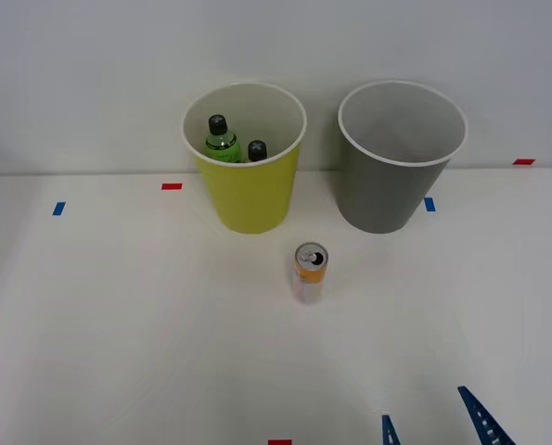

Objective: Put cans in the gray bin, plastic bottles in the light green bin

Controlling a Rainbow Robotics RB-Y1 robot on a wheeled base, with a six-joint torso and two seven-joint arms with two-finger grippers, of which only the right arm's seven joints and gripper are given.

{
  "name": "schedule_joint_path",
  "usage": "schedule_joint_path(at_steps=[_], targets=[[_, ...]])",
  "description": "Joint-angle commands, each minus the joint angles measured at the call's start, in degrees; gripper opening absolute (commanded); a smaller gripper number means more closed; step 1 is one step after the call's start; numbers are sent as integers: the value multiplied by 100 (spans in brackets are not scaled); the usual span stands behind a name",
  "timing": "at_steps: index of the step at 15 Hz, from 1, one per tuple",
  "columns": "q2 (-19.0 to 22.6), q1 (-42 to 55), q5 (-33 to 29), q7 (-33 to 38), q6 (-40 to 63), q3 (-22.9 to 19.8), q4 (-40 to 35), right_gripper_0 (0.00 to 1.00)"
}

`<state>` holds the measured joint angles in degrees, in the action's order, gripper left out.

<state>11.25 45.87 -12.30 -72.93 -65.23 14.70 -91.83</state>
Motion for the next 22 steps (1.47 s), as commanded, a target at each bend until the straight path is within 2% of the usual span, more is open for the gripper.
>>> schedule_joint_path(at_steps=[1,8,11,13,22], targets=[[96,-650,615,-590,537,613,-1,100],[131,-1740,2091,-2023,1495,1641,-1,100],[175,-2179,2882,-2586,1724,1931,69,100],[96,-2584,3234,-2946,1706,2028,420,100],[-203,-4157,3550,-3007,1715,2081,1985,100]])
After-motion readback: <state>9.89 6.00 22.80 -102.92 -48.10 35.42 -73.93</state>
